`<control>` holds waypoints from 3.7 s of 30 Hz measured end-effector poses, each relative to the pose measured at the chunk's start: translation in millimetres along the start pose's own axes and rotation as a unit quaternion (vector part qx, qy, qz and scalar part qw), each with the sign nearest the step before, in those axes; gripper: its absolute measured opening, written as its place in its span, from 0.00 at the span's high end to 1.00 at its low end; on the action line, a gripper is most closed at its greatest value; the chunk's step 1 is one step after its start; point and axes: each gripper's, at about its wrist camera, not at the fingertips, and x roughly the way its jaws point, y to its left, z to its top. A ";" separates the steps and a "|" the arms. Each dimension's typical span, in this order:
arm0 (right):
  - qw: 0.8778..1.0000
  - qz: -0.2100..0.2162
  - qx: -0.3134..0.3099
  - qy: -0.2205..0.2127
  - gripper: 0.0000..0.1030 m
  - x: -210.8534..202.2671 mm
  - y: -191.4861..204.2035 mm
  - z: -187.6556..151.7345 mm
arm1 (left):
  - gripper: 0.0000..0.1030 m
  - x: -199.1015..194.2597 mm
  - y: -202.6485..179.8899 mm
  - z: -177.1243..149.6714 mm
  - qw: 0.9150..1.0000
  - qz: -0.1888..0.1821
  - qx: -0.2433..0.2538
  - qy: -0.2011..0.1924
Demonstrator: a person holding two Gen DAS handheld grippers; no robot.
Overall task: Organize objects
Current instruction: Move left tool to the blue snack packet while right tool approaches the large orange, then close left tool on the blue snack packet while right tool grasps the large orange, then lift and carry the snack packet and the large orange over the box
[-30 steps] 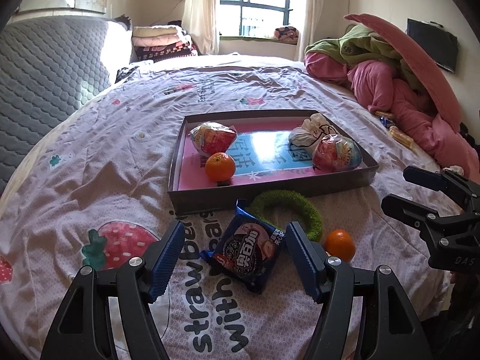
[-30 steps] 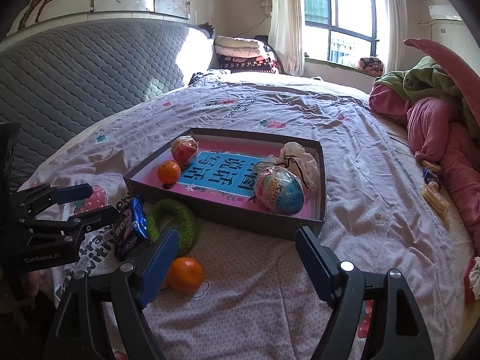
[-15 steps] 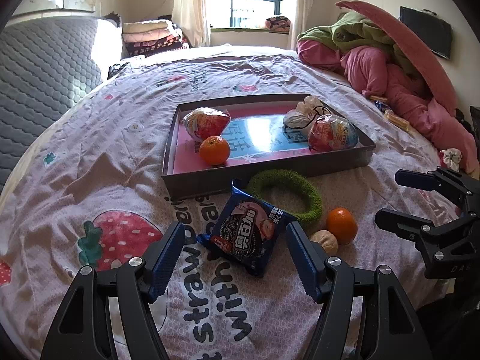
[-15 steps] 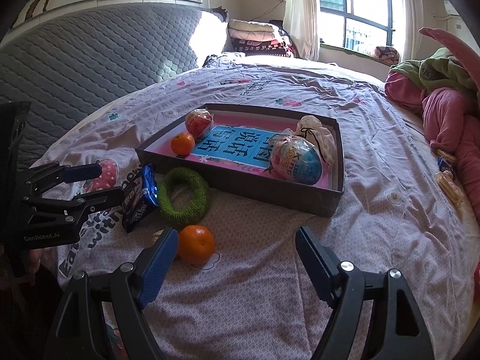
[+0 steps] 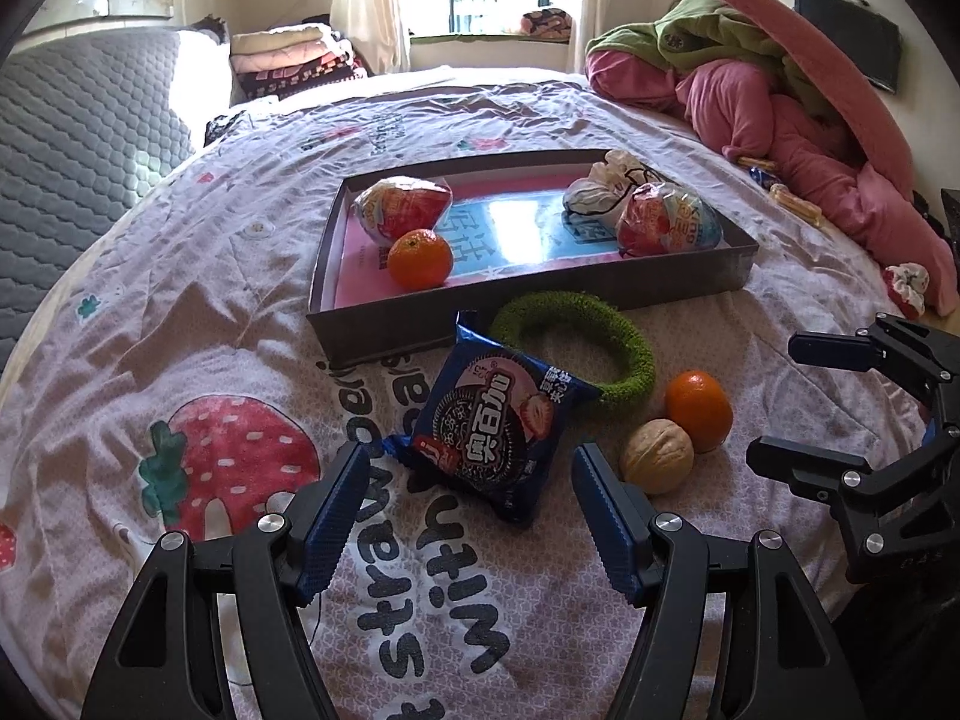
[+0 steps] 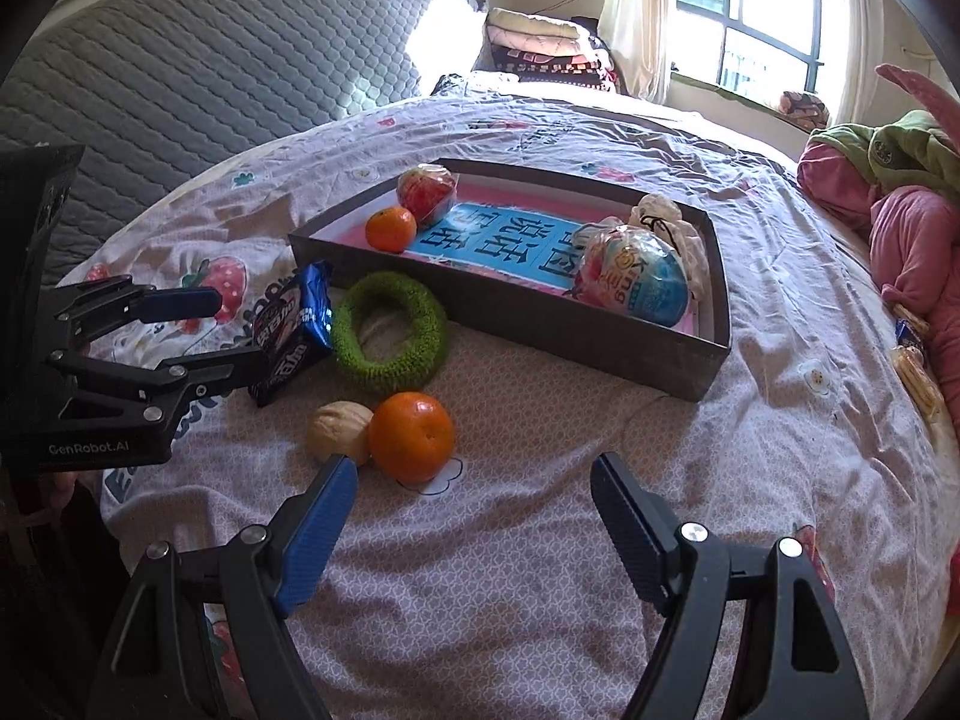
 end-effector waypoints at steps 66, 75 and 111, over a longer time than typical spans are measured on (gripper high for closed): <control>0.998 0.025 0.057 0.017 0.65 50.2 7.6 21.8 | 0.27 57.6 0.9 23.6 0.998 0.027 -0.028 0.049; 0.996 0.038 0.074 0.014 0.67 49.0 2.7 21.7 | 0.43 56.7 2.3 25.9 0.998 0.008 -0.044 0.048; 0.996 0.028 0.077 -0.032 0.67 22.3 -0.6 34.0 | 0.49 3.4 0.0 38.5 0.998 0.041 -0.036 -0.021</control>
